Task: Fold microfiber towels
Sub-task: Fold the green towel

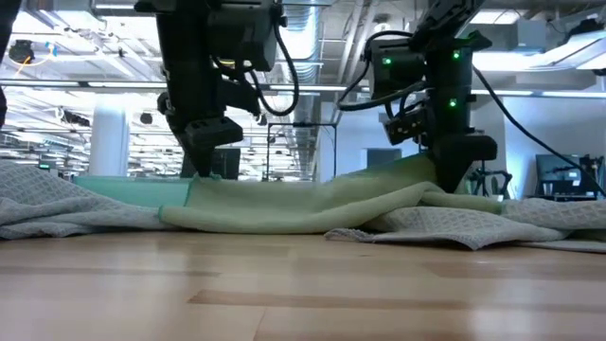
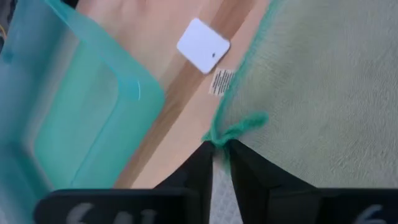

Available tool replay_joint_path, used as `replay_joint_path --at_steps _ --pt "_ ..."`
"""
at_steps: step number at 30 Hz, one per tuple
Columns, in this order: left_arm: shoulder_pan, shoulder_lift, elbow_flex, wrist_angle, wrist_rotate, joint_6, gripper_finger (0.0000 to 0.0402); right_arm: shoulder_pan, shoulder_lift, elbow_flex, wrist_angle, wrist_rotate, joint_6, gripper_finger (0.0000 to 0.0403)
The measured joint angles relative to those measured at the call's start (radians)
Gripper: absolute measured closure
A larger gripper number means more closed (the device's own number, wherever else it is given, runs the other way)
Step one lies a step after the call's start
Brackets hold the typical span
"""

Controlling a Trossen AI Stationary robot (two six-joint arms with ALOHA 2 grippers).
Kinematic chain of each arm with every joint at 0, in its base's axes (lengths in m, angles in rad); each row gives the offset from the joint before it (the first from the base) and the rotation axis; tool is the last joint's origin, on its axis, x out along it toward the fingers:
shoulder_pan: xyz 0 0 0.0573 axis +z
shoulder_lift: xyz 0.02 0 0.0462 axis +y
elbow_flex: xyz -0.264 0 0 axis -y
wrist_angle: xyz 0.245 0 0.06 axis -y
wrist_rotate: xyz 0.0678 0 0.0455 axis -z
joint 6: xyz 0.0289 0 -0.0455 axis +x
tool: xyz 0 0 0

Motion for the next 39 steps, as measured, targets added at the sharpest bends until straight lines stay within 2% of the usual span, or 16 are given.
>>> replay_joint_path --at_steps 7,12,17,20,24,26,32,39 --pt "0.02 0.0 0.0 0.031 -0.015 0.06 0.0305 0.001 0.0 0.0 0.059 0.007 -0.076 0.0291" --pt "0.018 0.0 0.0 0.034 0.037 0.085 0.0286 -0.01 0.0 0.032 0.021 0.021 -0.023 0.0259" --pt "-0.049 -0.025 0.0 0.041 0.072 0.199 0.0287 -0.006 -0.029 0.105 -0.055 -0.094 0.037 0.0245" --pt "-0.112 -0.046 0.0 0.041 0.08 0.261 0.0289 0.03 -0.084 0.122 -0.049 -0.129 0.037 0.0241" --pt "-0.207 -0.064 0.0 0.069 0.179 0.31 0.029 0.106 -0.185 0.119 -0.034 -0.131 0.037 0.0242" --pt "-0.25 -0.064 0.0 0.115 0.198 0.321 0.029 0.153 -0.231 0.109 -0.008 -0.132 0.037 0.0244" --pt "-0.326 -0.022 -0.028 0.194 0.175 0.382 0.029 0.293 -0.305 0.081 0.108 -0.132 0.04 0.0248" --pt "-0.328 0.022 -0.065 0.248 0.138 0.395 0.029 0.372 -0.308 0.08 0.16 -0.129 0.064 0.0248"
